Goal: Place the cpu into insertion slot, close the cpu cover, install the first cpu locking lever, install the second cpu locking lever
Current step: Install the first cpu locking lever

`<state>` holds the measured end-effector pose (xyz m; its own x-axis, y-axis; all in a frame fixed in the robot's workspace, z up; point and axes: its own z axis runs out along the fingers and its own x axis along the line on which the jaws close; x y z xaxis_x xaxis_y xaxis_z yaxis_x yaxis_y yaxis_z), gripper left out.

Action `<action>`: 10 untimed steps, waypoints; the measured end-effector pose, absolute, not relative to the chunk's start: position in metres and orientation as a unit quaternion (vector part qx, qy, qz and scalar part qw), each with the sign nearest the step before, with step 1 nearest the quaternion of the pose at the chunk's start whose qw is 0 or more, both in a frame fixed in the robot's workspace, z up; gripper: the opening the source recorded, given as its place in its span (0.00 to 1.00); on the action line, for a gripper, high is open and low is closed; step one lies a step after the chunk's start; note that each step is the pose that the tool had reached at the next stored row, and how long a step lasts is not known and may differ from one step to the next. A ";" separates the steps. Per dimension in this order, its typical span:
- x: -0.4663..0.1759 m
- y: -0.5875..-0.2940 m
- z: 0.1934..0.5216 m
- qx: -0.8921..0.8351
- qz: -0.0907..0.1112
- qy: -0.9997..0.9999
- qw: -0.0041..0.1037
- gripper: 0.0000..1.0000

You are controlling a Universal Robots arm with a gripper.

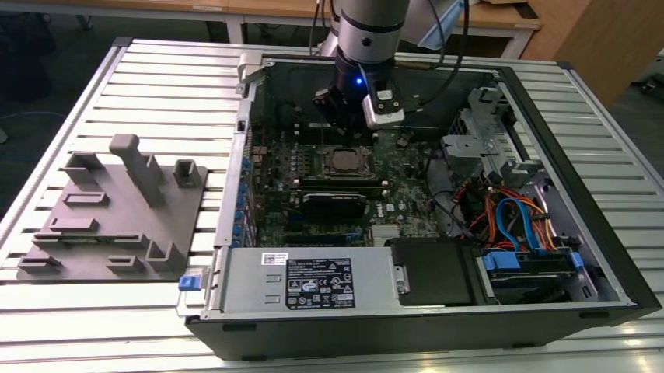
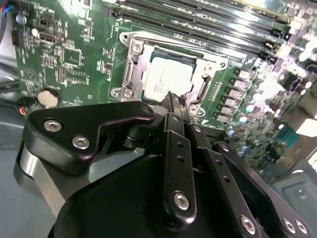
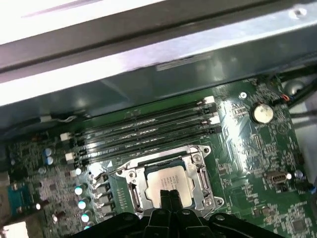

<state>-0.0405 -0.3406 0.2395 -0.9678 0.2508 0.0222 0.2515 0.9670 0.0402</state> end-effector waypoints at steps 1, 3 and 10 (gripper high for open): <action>-0.041 -0.341 0.239 -0.119 -0.021 -0.993 0.008 0.10; -0.041 -0.341 0.239 -0.104 -0.021 -0.994 0.008 0.10; -0.042 -0.341 0.239 -0.076 -0.021 -0.997 0.008 0.10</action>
<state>-0.0415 -0.3406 0.2392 -0.9884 0.1506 0.0183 0.1512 0.9876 0.0411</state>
